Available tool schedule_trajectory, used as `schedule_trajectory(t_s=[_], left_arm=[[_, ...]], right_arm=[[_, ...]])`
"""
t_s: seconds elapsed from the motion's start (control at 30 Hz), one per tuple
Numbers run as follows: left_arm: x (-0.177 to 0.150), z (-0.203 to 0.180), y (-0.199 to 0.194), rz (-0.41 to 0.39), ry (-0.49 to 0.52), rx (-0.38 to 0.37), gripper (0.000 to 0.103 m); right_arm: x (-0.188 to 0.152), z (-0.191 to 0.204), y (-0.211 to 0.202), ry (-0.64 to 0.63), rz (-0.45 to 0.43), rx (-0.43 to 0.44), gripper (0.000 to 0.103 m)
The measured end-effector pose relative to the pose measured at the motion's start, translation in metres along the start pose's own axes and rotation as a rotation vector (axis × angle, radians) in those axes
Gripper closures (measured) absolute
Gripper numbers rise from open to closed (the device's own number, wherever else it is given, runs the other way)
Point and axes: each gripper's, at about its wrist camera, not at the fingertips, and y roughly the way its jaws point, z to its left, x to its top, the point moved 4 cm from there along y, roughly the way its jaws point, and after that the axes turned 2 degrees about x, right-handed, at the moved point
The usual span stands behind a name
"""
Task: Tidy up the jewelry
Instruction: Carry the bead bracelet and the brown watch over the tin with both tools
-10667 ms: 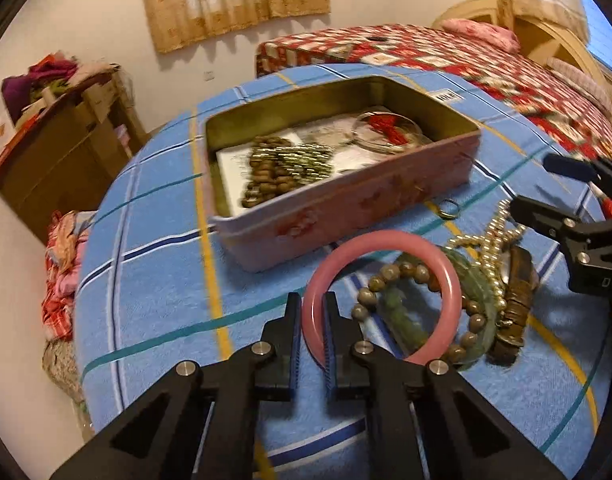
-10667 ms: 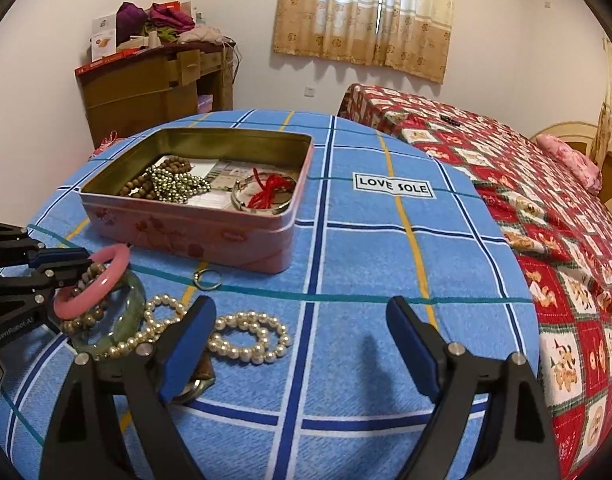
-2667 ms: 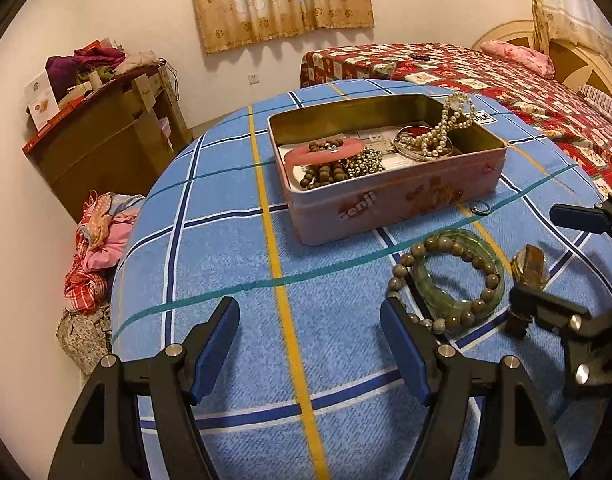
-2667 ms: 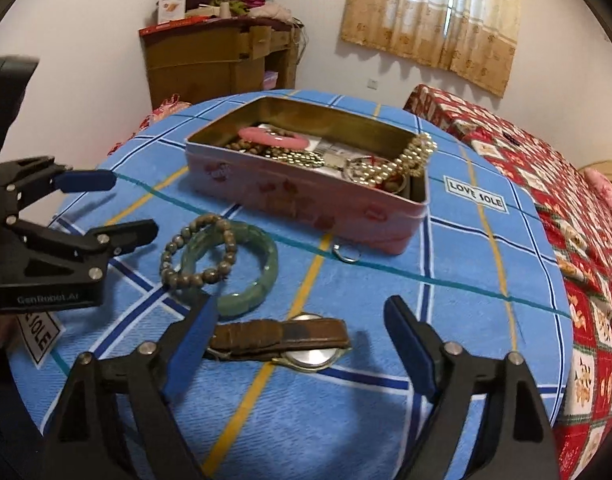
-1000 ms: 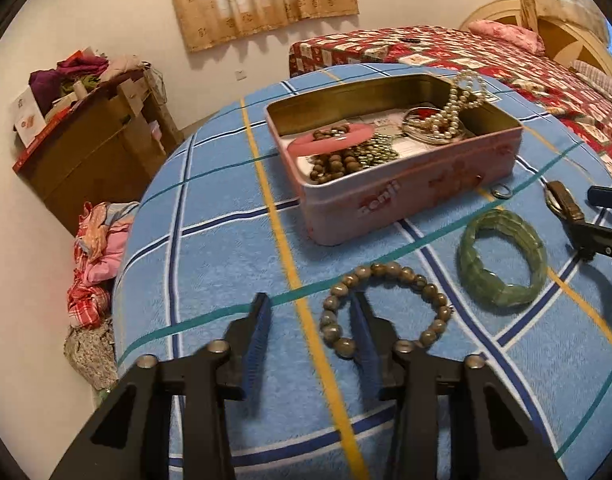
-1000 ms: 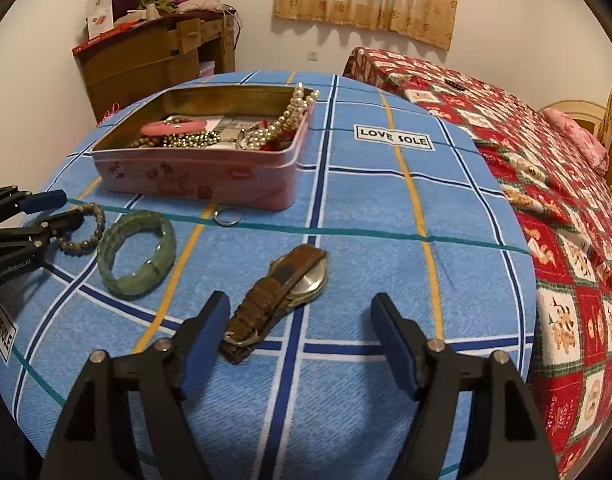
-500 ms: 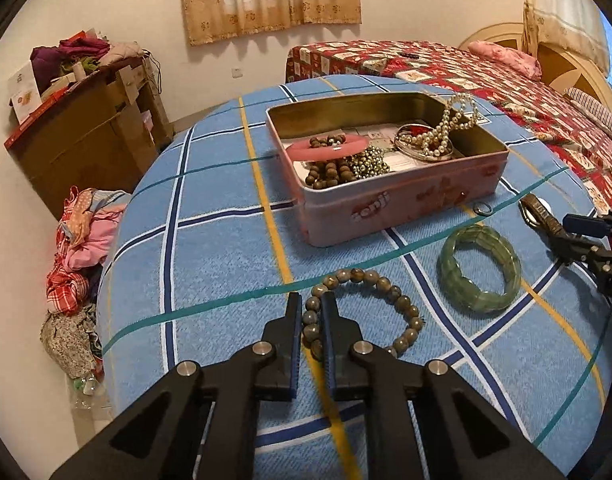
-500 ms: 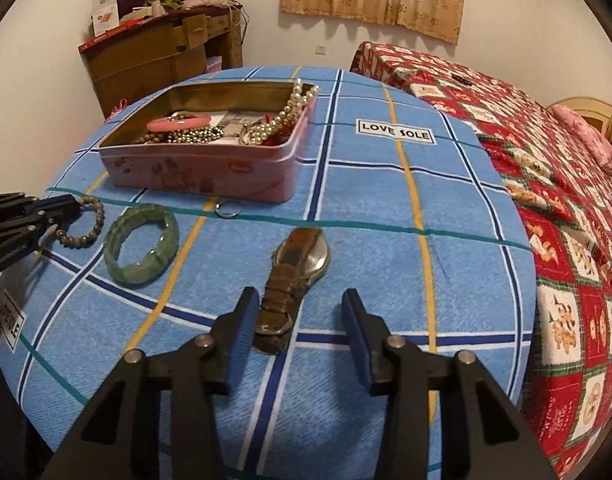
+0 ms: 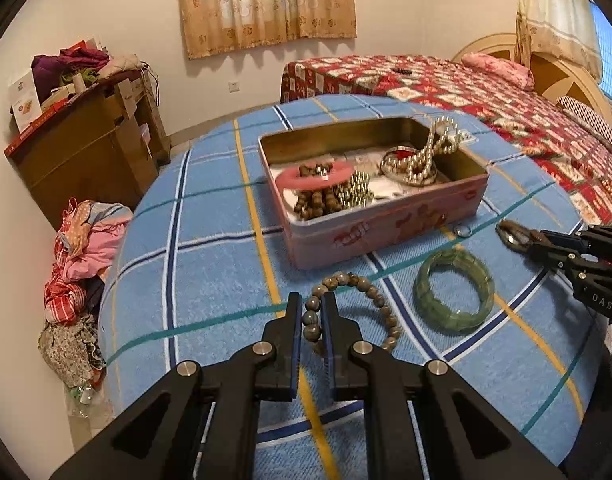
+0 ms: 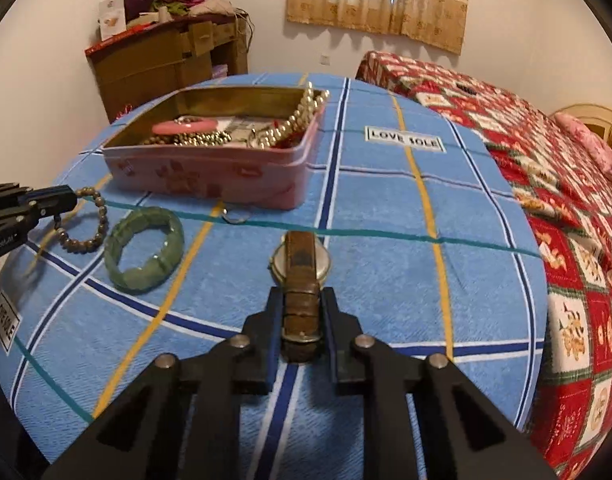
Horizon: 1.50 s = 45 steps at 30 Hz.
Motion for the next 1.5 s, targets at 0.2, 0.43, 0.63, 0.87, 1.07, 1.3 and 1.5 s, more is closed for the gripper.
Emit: schedule_trajectory(t_s=[0.2, 0.43, 0.63, 0.87, 1.07, 1.3, 1.5], left_arm=[[0.015, 0.003, -0.016, -0.045, -0.009, -0.004, 0.094], [0.030, 0.002, -0.026, -0.079, -0.002, -0.007, 0.094], [0.036, 0.001, -0.027, -0.087, 0.006, -0.010, 0.094], [0.050, 0.002, -0.034, -0.113, 0.011, -0.004, 0.094], [0.065, 0.001, -0.037, -0.138, 0.025, 0.002, 0.094], [0.082, 0.001, -0.035, -0.153, 0.041, 0.015, 0.094], [0.094, 0.000, -0.029, -0.157, 0.054, 0.025, 0.094]], right_arm=[[0.012, 0.005, -0.016, -0.023, -0.063, 0.006, 0.083], [0.023, 0.009, -0.027, -0.036, -0.106, 0.018, 0.083], [0.033, 0.009, -0.031, -0.036, -0.126, 0.029, 0.083], [0.049, 0.010, -0.038, -0.043, -0.153, 0.040, 0.083], [0.066, 0.014, -0.044, -0.067, -0.184, 0.047, 0.083], [0.089, 0.021, -0.048, -0.099, -0.214, 0.053, 0.083], [0.104, 0.026, -0.049, -0.119, -0.233, 0.061, 0.083]])
